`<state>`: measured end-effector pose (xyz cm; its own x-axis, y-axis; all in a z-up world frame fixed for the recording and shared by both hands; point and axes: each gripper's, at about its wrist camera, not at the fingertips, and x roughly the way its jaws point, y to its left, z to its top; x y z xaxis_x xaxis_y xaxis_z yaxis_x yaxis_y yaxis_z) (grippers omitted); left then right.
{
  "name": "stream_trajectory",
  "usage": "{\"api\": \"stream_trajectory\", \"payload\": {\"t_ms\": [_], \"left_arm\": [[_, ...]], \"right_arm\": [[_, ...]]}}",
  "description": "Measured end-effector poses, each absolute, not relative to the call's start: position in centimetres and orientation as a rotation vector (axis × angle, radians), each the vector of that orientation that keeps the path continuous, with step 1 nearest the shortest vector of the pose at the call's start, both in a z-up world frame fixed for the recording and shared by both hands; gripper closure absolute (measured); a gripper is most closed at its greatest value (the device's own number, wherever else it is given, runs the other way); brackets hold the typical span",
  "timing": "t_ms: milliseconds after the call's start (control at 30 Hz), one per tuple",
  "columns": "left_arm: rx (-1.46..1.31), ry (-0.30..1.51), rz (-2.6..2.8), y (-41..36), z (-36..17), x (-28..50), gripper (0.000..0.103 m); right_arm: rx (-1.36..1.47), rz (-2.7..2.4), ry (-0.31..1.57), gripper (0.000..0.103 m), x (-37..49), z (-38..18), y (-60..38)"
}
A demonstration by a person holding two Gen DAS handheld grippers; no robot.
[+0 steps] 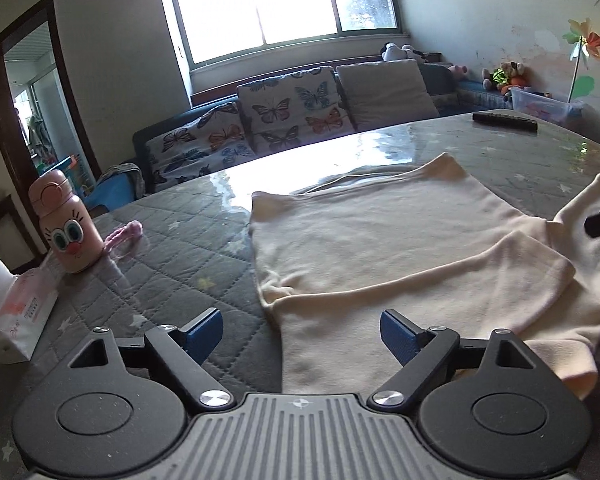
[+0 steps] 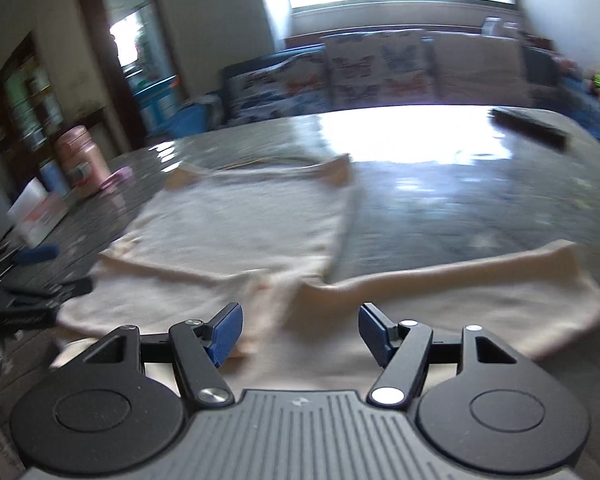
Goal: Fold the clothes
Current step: 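Grasp the other sleeve with the right gripper and lift it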
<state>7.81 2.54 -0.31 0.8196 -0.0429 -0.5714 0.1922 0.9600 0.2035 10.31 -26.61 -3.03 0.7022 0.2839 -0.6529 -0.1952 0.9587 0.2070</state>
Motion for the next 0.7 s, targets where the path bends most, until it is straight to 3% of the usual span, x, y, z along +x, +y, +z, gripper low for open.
{"api": "stream_trajectory", "payload": {"t_ms": [533, 700], "left_arm": [[0.282, 0.605, -0.146, 1.2, -0.3, 7.5, 0.009], [0.287, 0.604, -0.145, 1.0, -0.2, 7.4, 0.007]], "right_arm": [[0.154, -0.185, 0.71, 0.042, 10.9, -4.6, -39.4], [0.166, -0.197, 0.724, 0.056, 11.6, -5.6, -39.4]]}}
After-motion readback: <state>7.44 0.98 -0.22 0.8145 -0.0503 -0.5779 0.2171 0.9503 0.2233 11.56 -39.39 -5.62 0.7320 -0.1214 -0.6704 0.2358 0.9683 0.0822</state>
